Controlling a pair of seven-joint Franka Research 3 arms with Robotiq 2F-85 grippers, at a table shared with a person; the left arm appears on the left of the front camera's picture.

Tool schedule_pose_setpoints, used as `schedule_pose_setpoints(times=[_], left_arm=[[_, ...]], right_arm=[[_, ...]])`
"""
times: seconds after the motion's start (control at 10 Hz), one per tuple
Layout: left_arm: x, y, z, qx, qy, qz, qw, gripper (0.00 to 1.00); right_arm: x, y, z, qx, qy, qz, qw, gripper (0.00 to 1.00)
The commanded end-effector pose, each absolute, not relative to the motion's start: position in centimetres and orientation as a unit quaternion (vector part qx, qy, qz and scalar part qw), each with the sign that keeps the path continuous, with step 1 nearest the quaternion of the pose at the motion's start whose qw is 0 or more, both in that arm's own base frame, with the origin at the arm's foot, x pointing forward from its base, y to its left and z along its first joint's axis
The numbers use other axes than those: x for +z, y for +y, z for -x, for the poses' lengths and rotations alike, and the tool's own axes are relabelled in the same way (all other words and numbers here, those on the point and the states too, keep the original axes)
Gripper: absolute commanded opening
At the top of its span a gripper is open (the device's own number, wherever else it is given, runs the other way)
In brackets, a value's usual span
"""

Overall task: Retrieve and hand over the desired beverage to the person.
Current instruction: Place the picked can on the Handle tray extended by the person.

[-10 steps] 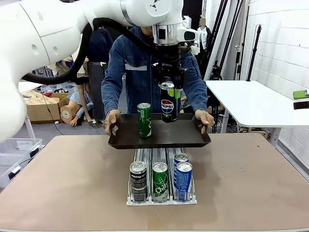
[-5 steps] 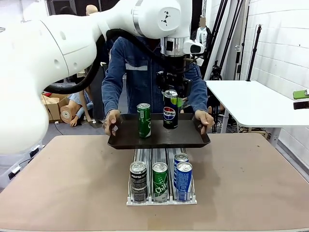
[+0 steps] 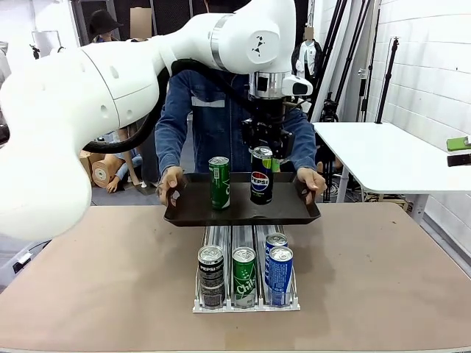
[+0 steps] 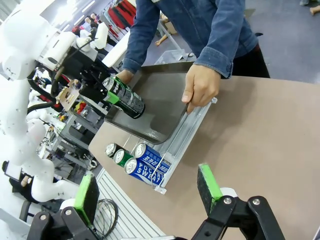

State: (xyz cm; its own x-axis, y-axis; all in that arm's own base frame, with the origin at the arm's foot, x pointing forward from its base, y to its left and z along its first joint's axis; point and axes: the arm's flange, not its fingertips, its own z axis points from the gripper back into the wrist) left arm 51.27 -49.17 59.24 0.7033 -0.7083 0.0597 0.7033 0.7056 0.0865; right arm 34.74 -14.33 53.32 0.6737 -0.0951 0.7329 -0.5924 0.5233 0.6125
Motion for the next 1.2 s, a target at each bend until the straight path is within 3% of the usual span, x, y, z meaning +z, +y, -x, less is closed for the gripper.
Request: schedule_pose_setpoints(times=[0.0,1.1], left_arm=[[60.5,-50.4,-53.2,-0.375,-0.053,-0.049,0.924,0.0],[57.4,-49.5,-55.2,-0.354,-0.022,-0.032,0.934,0.0]], right_arm=[[53.4,-14.3,-34.9,0.159,-0.379,-0.47,0.781,1.0],[53.4,-14.3,-34.9,0.159,-0.379,-0.47,0.781,1.0]])
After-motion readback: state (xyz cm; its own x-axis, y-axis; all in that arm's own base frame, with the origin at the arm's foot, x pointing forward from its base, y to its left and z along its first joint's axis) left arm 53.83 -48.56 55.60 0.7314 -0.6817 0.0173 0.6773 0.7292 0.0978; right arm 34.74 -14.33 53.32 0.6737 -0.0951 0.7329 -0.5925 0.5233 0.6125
